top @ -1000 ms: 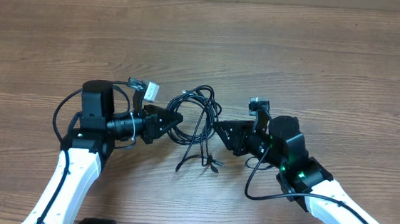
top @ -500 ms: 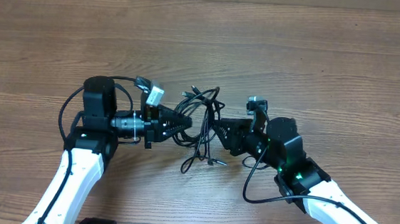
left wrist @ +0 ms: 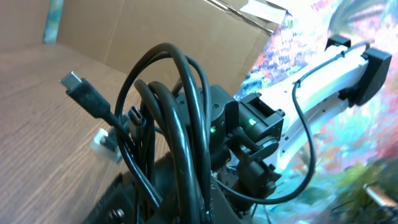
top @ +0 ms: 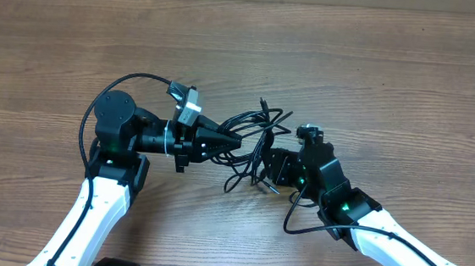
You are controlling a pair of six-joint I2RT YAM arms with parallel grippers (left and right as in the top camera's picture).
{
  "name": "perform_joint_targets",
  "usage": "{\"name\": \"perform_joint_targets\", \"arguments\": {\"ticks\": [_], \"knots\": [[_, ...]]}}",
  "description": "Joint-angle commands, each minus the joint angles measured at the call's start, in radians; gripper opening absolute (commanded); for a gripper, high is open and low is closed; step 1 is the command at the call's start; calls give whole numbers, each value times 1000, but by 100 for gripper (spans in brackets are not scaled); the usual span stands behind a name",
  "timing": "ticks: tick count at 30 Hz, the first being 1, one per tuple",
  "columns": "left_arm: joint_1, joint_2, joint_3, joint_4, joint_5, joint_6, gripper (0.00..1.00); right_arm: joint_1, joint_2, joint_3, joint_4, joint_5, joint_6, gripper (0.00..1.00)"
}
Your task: Untangle cables
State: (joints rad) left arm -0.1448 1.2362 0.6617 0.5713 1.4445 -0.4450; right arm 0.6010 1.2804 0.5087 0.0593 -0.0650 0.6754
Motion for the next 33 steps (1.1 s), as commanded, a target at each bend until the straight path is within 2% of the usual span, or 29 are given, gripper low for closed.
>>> {"name": "perform_joint_targets", "arguments": {"ticks": [1, 7, 13, 18, 22, 29, 33], "knots": [[17, -14, 17, -8, 29, -74, 4, -22, -6, 3, -5, 38, 3, 54], [40, -14, 17, -113, -73, -60, 4, -37, -111, 3, -70, 29, -37, 66], [40, -14, 17, -233, -170, 16, 6, -37, -281, 3, -69, -113, -57, 68], [40, -14, 17, -282, -207, 23, 5, -31, -371, 3, -69, -164, -132, 68], [38, -14, 16, -286, -221, 18, 4, -19, -369, 3, -63, -160, -198, 68], [-32, -14, 17, -284, -222, 18, 4, -18, -269, 3, 52, -156, -203, 69], [-76, -14, 17, -282, -220, -10, 4, -18, -175, 3, 82, -9, -206, 71]]}}
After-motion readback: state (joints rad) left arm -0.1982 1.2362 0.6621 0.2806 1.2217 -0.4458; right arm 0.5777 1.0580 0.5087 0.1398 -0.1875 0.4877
